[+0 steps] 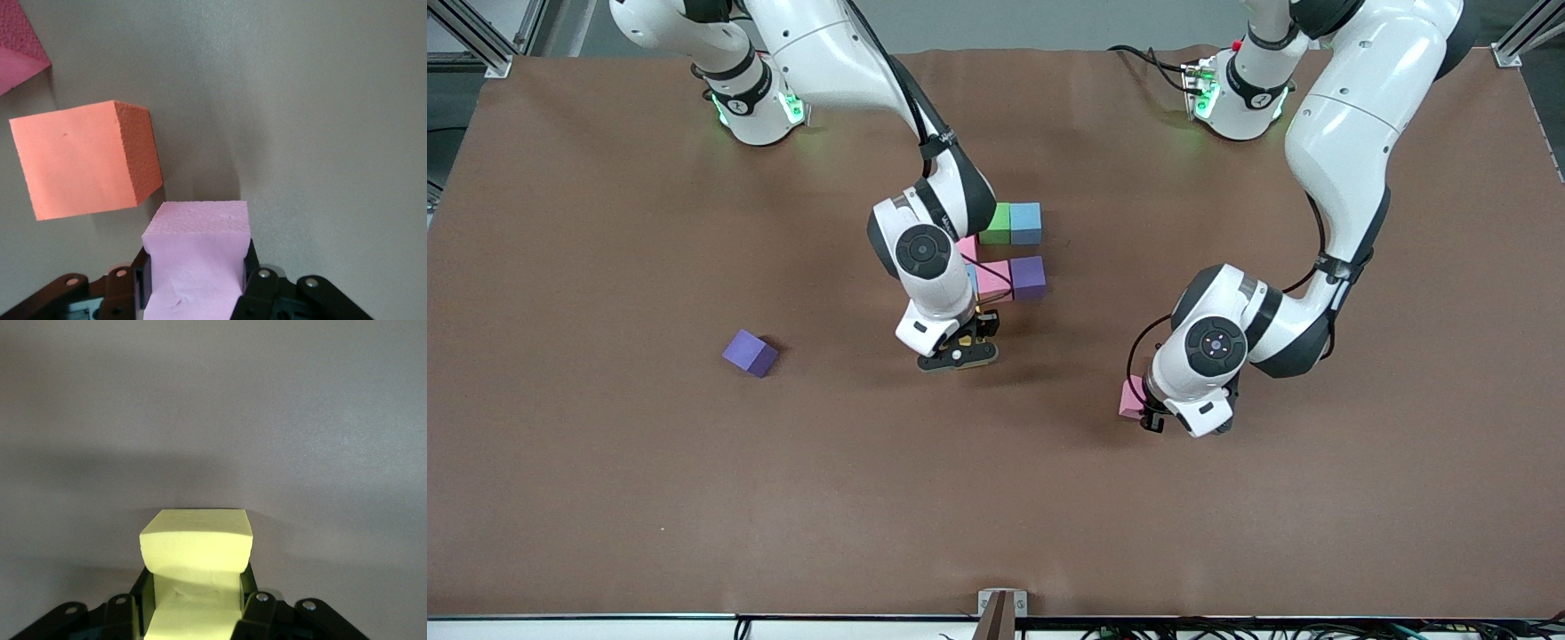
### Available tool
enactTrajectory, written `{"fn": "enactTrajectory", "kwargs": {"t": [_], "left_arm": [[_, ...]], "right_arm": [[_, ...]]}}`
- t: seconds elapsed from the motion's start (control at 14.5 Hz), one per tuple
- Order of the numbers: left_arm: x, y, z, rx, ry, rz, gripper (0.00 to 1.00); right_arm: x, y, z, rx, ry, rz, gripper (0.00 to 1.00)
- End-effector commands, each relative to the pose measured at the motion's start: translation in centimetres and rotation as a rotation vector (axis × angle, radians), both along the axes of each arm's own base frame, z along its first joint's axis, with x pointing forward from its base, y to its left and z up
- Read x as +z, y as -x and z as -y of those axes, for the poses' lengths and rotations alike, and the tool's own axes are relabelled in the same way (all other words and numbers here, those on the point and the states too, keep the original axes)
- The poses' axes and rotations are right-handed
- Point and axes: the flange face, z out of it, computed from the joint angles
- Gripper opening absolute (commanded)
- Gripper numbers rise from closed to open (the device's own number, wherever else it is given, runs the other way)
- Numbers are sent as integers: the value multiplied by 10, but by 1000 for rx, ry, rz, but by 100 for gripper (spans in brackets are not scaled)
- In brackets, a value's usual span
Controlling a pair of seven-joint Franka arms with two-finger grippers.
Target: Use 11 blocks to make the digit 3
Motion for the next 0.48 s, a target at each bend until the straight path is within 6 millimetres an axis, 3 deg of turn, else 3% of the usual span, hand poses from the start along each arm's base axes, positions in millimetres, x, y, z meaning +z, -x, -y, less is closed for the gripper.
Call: {"fn": "enactTrajectory", "kwargs": {"t": [0.0, 0.41], "left_arm": [[8, 2, 1, 6, -1, -12, 29], [9, 1, 0, 7, -1, -10, 29]], "right_arm": [[4, 8, 1, -22, -18, -7, 4], [2, 9, -1, -28, -13, -8, 5]]}}
